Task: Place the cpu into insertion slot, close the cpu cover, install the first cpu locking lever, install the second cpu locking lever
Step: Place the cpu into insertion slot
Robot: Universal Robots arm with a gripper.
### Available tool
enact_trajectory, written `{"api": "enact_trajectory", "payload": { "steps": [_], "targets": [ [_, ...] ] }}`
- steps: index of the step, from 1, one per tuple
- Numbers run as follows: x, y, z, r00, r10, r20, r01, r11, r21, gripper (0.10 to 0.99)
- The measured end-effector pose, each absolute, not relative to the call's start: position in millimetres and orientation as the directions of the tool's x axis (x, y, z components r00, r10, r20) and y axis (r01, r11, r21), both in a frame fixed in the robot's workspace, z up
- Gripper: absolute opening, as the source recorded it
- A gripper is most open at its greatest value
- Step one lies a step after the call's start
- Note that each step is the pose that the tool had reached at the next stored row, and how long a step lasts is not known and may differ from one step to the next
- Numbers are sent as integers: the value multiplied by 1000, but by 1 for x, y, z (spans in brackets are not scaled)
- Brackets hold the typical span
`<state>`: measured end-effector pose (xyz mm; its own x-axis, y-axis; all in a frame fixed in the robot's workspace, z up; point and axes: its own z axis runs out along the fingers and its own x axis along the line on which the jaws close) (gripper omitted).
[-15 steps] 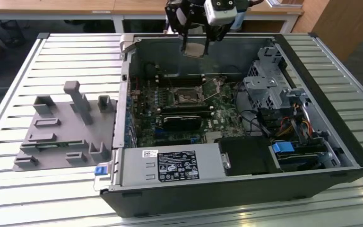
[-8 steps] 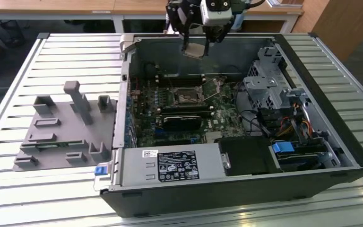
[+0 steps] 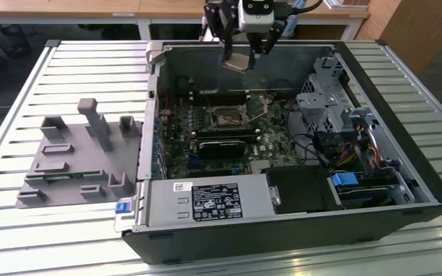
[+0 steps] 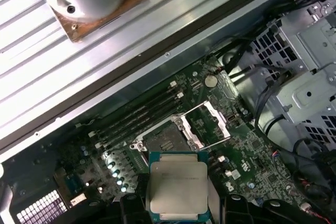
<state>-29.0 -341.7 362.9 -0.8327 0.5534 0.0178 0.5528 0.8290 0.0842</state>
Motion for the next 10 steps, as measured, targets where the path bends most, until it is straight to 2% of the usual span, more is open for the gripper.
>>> {"api": "enact_trajectory", "payload": {
  "steps": [10],
  "targets": [
    [-29,-342,358,-719,695,18,693,716,84,525]
  ]
}}
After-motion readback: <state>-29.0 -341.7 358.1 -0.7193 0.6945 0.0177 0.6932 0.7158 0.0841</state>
